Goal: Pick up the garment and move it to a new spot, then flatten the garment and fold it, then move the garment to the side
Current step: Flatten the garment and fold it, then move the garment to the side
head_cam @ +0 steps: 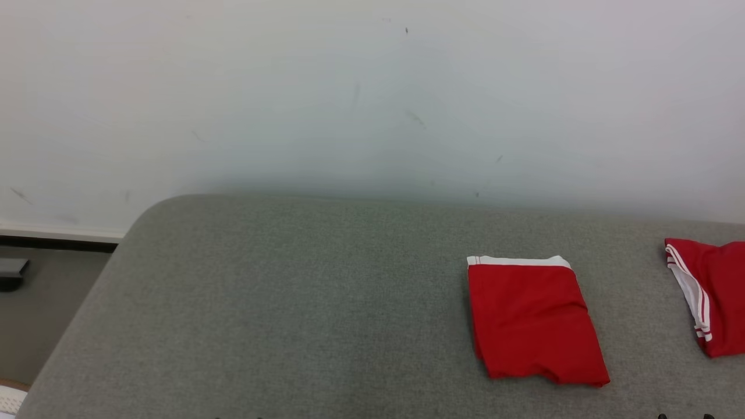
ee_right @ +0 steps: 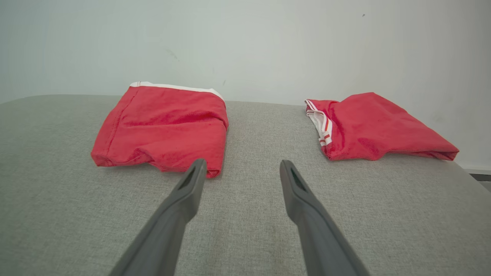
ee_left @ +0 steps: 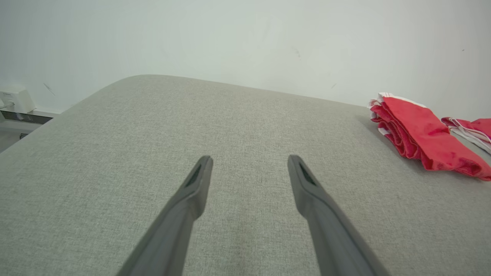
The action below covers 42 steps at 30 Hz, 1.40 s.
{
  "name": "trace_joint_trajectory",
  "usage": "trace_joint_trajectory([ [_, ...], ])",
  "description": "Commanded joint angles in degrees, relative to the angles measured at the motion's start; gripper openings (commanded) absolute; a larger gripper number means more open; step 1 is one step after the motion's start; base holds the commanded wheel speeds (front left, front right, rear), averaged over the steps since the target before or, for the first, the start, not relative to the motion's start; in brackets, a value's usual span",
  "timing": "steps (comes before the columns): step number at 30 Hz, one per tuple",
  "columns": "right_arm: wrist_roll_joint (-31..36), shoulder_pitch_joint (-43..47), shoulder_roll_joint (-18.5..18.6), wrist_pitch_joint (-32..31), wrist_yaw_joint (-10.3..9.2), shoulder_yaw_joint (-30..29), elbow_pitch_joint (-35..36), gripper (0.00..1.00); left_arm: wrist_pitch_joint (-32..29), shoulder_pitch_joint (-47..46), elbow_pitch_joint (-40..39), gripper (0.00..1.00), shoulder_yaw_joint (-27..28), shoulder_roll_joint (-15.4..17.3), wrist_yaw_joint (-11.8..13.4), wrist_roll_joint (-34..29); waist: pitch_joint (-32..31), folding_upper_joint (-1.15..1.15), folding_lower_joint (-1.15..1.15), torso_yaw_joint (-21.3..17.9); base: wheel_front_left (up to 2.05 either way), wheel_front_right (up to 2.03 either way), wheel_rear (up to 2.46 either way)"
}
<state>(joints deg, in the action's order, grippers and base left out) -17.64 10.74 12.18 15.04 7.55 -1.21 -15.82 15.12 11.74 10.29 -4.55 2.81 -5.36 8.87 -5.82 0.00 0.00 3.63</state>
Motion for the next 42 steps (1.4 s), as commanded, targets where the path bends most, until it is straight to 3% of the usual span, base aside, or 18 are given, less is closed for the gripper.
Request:
trace_joint_trajectory([
  [1, 0.21, 0.63, -0.12, 0.10, -0.15, -0.05, 0.08, 1.00, -0.02, 0.24, -0.06, 1.00, 0.05, 0.21, -0.14, 0.71, -0.06, 0.00, 0.00, -0.22, 0.00, 0.00, 0.00],
  [15, -1.67, -1.94, 0.65, 0.11, -0.15, 2.07, -2.11, 1.00, -0.02, -0.16, -0.16, 1.00, -0.30, 0.20, -0.54, 0.46, 1.17, 0.00, 0.00, -1.08, 0.00, 0.00, 0.00],
  [19, -6.40, -5.78, 2.68, -1.69, -0.15, 4.78, -2.77, 1.00, -0.02, -0.75, -0.12, 1.00, -1.04, 0.21, -0.65, 0.14, 2.60, 0.00, 0.00, -0.90, 0.00, 0.00, 0.00],
  [24, -11.91, -12.83, 7.79, -9.78, -0.15, 6.47, -1.54, 1.00, -0.02, -2.29, -0.18, 1.00, -1.87, 0.21, -1.13, -0.89, 4.99, 0.00, 0.00, -0.02, 0.00, 0.00, 0.00],
  [28, -16.61, -19.56, 10.30, -19.89, -0.15, 7.75, -2.29, 1.00, -0.02, -4.61, -0.11, 1.00, -2.46, 0.37, -1.55, -1.59, 8.44, 0.00, 0.00, 1.10, 0.00, 0.00, 0.00],
  [36, -24.89, -30.11, 10.76, -35.56, -0.15, 10.29, -9.43, 1.00, -0.02, -9.13, 0.92, 1.00, -4.89, 1.12, -2.01, -2.03, 14.19, 0.00, 0.00, 4.77, 0.00, 0.00, 0.00],
  [42, -30.02, -34.84, 9.90, -40.28, -0.15, 9.65, -16.13, 1.00, -0.02, -10.80, 1.95, 1.00, -6.31, 1.95, -2.11, -1.92, 15.97, 0.00, 0.00, 6.79, 0.00, 0.00, 0.00],
])
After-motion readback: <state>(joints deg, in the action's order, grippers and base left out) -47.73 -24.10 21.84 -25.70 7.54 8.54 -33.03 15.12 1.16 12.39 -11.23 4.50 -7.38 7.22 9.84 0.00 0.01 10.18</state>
